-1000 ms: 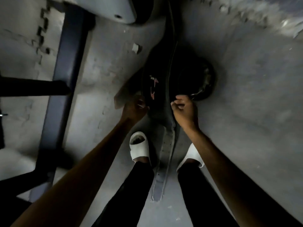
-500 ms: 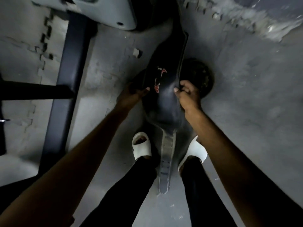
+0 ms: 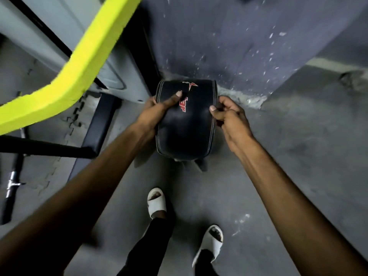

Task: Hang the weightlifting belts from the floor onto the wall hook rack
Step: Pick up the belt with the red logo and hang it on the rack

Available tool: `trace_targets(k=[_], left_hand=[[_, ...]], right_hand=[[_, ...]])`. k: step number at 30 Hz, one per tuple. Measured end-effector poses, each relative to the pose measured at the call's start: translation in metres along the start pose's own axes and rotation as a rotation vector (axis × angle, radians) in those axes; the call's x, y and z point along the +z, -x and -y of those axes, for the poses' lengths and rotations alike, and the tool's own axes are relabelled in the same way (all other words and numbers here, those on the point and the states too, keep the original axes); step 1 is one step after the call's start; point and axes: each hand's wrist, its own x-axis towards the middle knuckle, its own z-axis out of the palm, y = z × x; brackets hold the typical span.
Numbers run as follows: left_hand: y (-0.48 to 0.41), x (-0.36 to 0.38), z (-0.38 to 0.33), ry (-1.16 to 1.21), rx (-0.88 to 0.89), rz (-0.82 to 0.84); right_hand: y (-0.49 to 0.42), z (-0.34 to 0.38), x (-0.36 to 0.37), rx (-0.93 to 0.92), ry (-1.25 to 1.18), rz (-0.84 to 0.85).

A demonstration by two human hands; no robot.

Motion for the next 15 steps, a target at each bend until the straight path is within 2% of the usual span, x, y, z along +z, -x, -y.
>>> trace_targets(k=[11, 15], left_hand=[[0.183, 0.103, -0.164, -0.165, 0.354, 0.072], [0.267, 0.131, -0.238, -0.194, 0.504, 0.119]], right_hand=[[0.167, 0.223, -0.052, -0.086, -0.138, 0.031], [0.236, 0.31, -0.05, -0.201, -0.223, -0.041]])
